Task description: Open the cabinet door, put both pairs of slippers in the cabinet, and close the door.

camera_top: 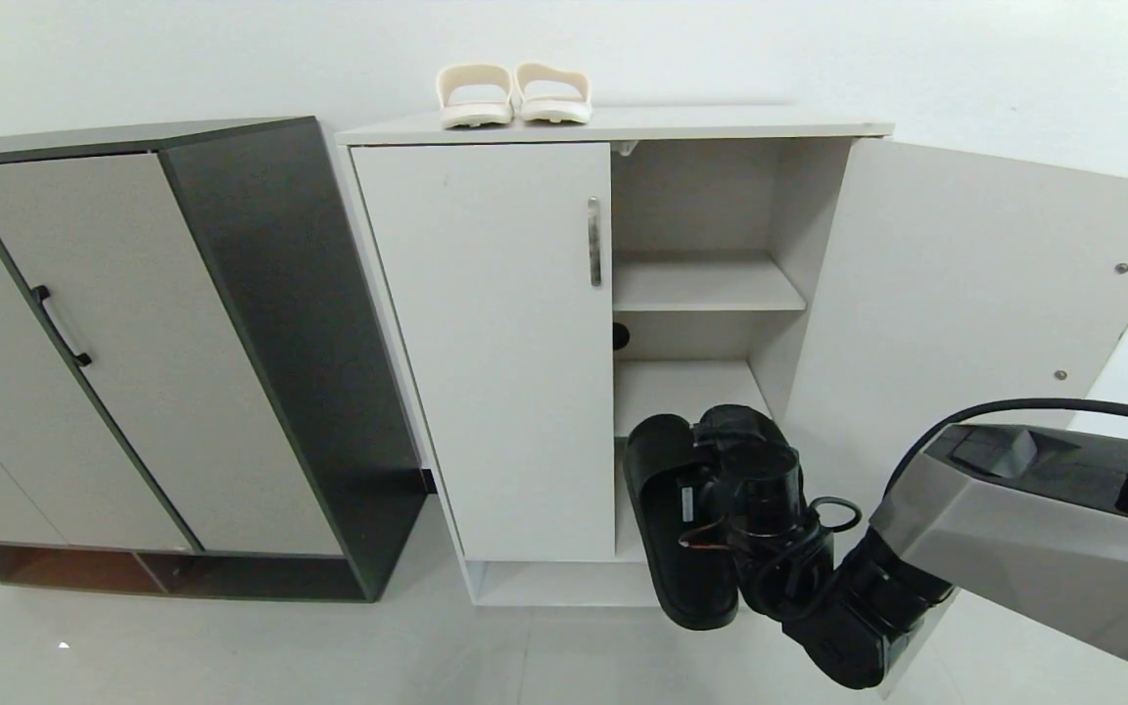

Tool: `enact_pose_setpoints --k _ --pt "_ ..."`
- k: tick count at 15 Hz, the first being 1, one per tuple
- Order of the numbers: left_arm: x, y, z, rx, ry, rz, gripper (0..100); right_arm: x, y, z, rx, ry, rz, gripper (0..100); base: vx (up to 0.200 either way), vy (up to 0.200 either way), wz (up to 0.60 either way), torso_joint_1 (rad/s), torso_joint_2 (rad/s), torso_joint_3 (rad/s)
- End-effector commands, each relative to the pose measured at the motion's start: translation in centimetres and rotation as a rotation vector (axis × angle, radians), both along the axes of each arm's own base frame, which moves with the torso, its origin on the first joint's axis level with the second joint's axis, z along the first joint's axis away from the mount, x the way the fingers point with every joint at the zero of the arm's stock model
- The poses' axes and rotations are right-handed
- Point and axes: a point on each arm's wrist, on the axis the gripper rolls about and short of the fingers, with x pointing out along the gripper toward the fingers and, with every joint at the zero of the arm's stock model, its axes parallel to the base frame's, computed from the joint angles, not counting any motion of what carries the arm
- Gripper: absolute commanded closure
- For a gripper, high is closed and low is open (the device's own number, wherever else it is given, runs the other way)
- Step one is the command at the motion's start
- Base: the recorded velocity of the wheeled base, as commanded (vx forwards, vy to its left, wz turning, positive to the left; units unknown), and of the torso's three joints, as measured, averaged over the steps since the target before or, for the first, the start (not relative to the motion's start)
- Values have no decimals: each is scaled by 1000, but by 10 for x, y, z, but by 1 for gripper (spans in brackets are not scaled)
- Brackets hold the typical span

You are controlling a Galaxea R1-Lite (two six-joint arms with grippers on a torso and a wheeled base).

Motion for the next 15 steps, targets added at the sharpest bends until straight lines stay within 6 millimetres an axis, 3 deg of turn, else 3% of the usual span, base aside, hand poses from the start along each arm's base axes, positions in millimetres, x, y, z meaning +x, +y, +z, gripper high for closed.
enact_pose_setpoints --k 1,10,15 --pt "0 0 0 -2 1 0 100 -4 3 0 2 -5 12 100 0 -200 0 -2 7 2" --pt "0 0 0 -13 1 3 100 -9 10 -8 -1 5 34 100 0 0 0 0 0 0" --pt "0 0 0 -13 1 3 100 -9 12 -13 -4 10 37 100 200 0 0 0 2 3"
